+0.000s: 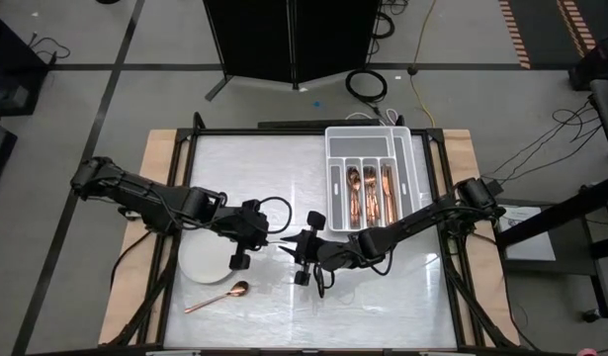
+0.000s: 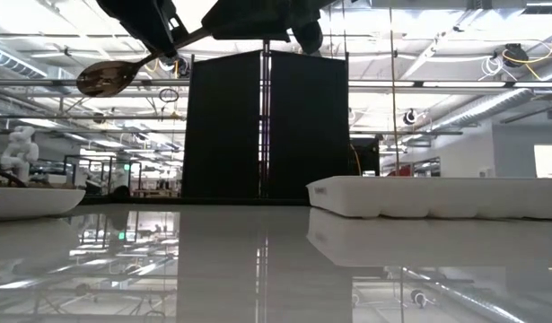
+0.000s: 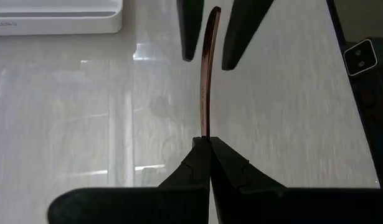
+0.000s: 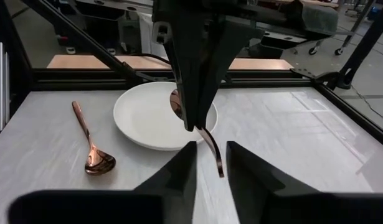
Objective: Sort silverware
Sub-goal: Put the bronze spoon into the silverware tray
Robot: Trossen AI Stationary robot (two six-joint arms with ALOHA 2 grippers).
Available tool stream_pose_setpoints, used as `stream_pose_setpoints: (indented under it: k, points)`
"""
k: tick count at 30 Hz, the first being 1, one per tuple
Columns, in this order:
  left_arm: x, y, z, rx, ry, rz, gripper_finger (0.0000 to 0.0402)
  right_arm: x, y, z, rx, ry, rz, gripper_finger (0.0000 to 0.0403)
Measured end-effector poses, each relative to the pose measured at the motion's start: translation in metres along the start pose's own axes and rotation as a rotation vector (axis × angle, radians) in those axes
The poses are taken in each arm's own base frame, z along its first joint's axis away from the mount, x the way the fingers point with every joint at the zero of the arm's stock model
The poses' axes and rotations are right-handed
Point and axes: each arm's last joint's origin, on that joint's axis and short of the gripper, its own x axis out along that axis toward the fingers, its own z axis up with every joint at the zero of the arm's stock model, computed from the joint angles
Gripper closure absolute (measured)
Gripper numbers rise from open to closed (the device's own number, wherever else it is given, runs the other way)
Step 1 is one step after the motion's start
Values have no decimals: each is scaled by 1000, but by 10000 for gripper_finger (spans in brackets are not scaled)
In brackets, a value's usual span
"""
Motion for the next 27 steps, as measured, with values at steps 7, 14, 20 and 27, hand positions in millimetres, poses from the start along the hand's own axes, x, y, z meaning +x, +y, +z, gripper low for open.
stream_pose_setpoints:
  k: [7, 14, 20, 27]
  points:
    - [0, 0, 0, 0, 0, 2, 402, 0, 0, 0, -12, 0, 5, 395]
    - [0, 1, 1, 77, -13, 40, 372, 2, -3, 1, 70, 0, -6, 400]
    - [-1, 5, 2, 181, -28, 175, 305, 6, -14, -8, 219, 85, -56, 402]
    - [-38, 24, -2, 247, -86, 408, 275, -4, -32, -26, 346, 159, -405, 402]
